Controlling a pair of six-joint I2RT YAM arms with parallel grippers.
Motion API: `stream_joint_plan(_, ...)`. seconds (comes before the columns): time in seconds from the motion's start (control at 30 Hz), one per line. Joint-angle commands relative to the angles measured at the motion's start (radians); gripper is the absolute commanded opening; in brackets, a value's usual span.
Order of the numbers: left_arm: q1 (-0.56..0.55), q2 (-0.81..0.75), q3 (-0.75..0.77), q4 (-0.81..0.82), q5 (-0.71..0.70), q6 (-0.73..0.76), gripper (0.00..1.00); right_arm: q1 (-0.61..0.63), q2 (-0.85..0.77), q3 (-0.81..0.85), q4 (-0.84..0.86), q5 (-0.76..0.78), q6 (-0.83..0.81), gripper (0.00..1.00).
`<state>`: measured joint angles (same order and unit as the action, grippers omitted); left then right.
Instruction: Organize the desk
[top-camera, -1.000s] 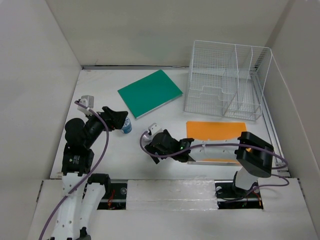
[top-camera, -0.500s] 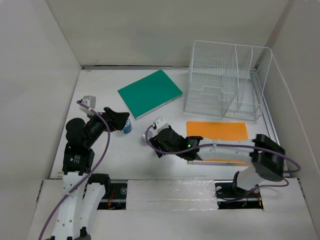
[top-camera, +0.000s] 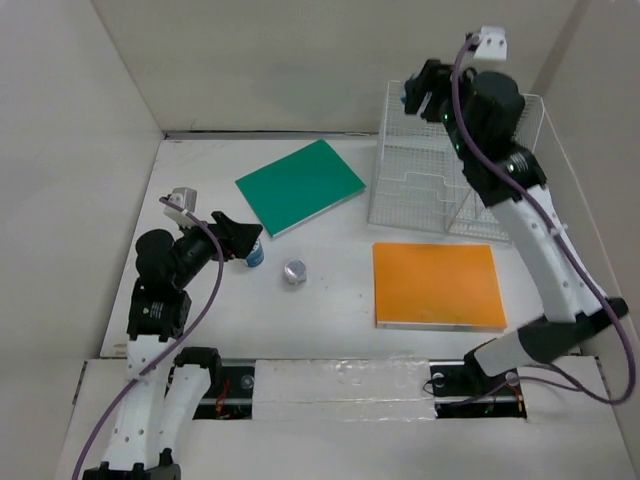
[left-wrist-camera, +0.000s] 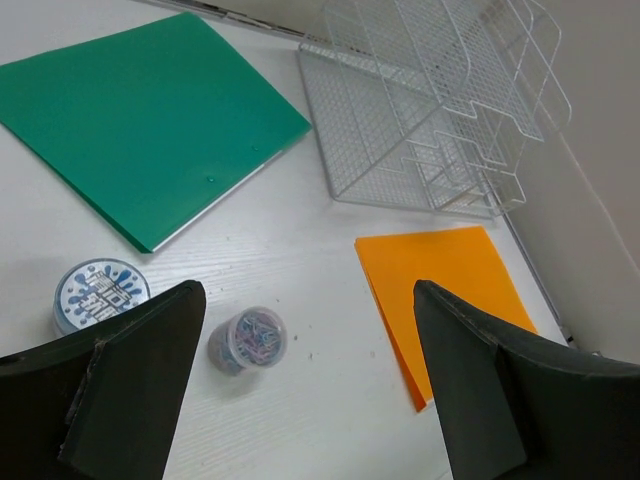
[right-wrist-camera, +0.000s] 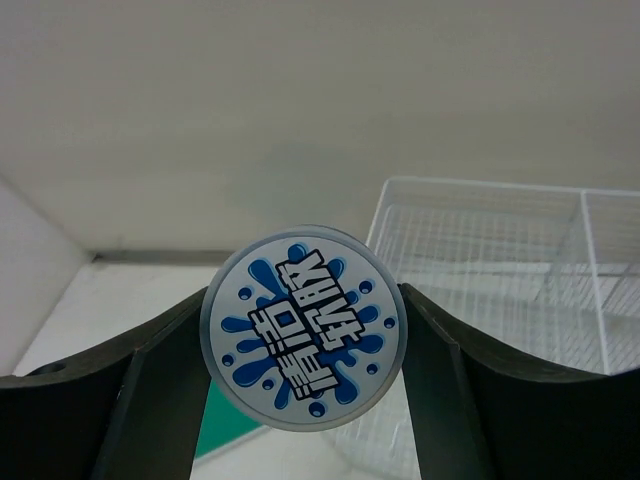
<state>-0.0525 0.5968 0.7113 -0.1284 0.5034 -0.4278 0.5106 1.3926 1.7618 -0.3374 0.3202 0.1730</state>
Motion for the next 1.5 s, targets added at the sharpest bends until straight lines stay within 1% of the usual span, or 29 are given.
stream_joint_plan(0.0,0.0,0.018,-0.003,0.01,-0.012,0.003,0.82,-0.121,0.204,0.222,-0.113,-0.075,-0.04,0.55)
stream_joint_plan(0.03,0.0,0.02,-0.003,0.009,-0.022,0.004,0.82,-0.147,0.312,0.291,-0.139,-0.085,-0.038,0.55)
stream_joint_plan(0.07,0.0,0.024,-0.004,0.003,-0.028,0.006,0.82,-0.17,0.369,0.367,-0.169,-0.102,-0.038,0.55)
stream_joint_plan(0.1,0.0,0.024,-0.003,0.0,-0.034,0.007,0.82,-0.203,0.422,0.51,-0.223,-0.121,-0.036,0.55)
stream_joint_plan(0.17,0.0,0.031,-0.001,-0.019,-0.071,0.011,0.82,-0.23,0.575,0.649,-0.282,-0.132,-0.04,0.56)
stream_joint_plan(0.2,0.0,0.032,0.005,-0.03,-0.101,0.014,0.82,-0.241,0.62,0.76,-0.334,-0.145,-0.043,0.56)
stream_joint_plan(0.23,0.0,0.032,0.008,-0.037,-0.117,0.017,0.82,-0.254,0.655,0.793,-0.353,-0.148,-0.044,0.56)
stream_joint_plan(0.3,0.0,0.038,0.01,-0.053,-0.141,0.018,0.82,-0.254,0.697,0.789,-0.329,-0.15,-0.052,0.56)
stream_joint_plan(0.47,0.0,0.084,0.019,-0.077,-0.175,0.026,0.82,-0.276,0.658,0.589,-0.212,-0.168,-0.055,0.56)
stream_joint_plan(0.6,0.0,0.124,0.036,-0.102,-0.235,0.038,0.83,-0.285,0.694,0.584,-0.219,-0.162,-0.075,0.58)
stream_joint_plan(0.63,0.0,0.13,0.037,-0.106,-0.246,0.04,0.83,-0.285,0.701,0.576,-0.213,-0.162,-0.075,0.59)
stream_joint_plan(0.7,0.0,0.156,0.051,-0.129,-0.276,0.047,0.85,-0.285,0.697,0.517,-0.166,-0.164,-0.075,0.7)
stream_joint_plan(0.73,0.0,0.172,0.059,-0.138,-0.287,0.052,0.85,-0.285,0.685,0.493,-0.149,-0.167,-0.075,0.76)
stream_joint_plan(0.77,-0.021,0.176,0.063,-0.151,-0.301,0.055,0.86,-0.294,0.678,0.472,-0.131,-0.168,-0.072,0.86)
stream_joint_plan(0.8,-0.073,0.205,0.091,-0.166,-0.409,0.06,0.89,-0.294,0.66,0.455,-0.111,-0.193,-0.061,0.97)
stream_joint_plan(0.83,-0.073,0.205,0.091,-0.184,-0.41,0.063,0.89,-0.294,0.66,0.455,-0.111,-0.193,-0.061,0.97)
stream_joint_plan(0.9,-0.171,0.25,0.149,-0.221,-0.566,0.067,0.91,-0.305,0.639,0.475,-0.112,-0.227,-0.05,1.0)
stream_joint_plan(1.0,-0.294,0.291,0.218,-0.276,-0.718,0.057,0.94,-0.316,0.547,0.447,-0.088,-0.263,-0.027,1.0)
stream_joint_plan(1.07,-0.294,0.327,0.255,-0.31,-0.723,0.054,0.94,-0.325,0.42,0.385,-0.03,-0.296,0.002,1.0)
stream_joint_plan(1.1,-0.294,0.339,0.261,-0.318,-0.724,0.055,0.95,-0.325,0.366,0.34,0.004,-0.3,0.009,1.0)
stream_joint_plan(1.13,-0.294,0.363,0.263,-0.329,-0.729,0.055,0.95,-0.325,0.309,0.229,0.038,-0.305,0.019,1.0)
stream_joint_plan(1.2,-0.294,0.4,0.257,-0.333,-0.724,0.049,0.96,-0.307,0.14,0.113,0.121,-0.303,0.046,1.0)
stream_joint_plan(1.27,-0.294,0.432,0.249,-0.341,-0.712,0.032,0.97,-0.278,0.021,-0.091,0.211,-0.297,0.077,1.0)
stream_joint_plan(1.3,-0.294,0.469,0.249,-0.344,-0.709,0.023,0.97,-0.258,-0.097,-0.166,0.251,-0.296,0.085,1.0)
stream_joint_plan(1.33,-0.294,0.488,0.249,-0.347,-0.706,0.009,0.97,-0.209,-0.16,-0.341,0.294,-0.288,0.091,0.96)
stream_joint_plan(1.37,-0.294,0.5,0.247,-0.349,-0.703,0.001,0.97,-0.184,-0.223,-0.428,0.387,-0.274,0.12,0.86)
stream_joint_plan(1.4,-0.294,0.524,0.241,-0.341,-0.7,-0.011,0.96,-0.138,-0.339,-0.597,0.461,-0.276,0.15,0.64)
stream_joint_plan(1.43,-0.294,0.538,0.241,-0.335,-0.7,-0.018,0.96,-0.117,-0.393,-0.599,0.462,-0.276,0.151,0.48)
stream_joint_plan(1.47,-0.294,0.55,0.235,-0.333,-0.697,-0.029,0.95,-0.094,-0.44,-0.745,0.516,-0.267,0.18,0.27)
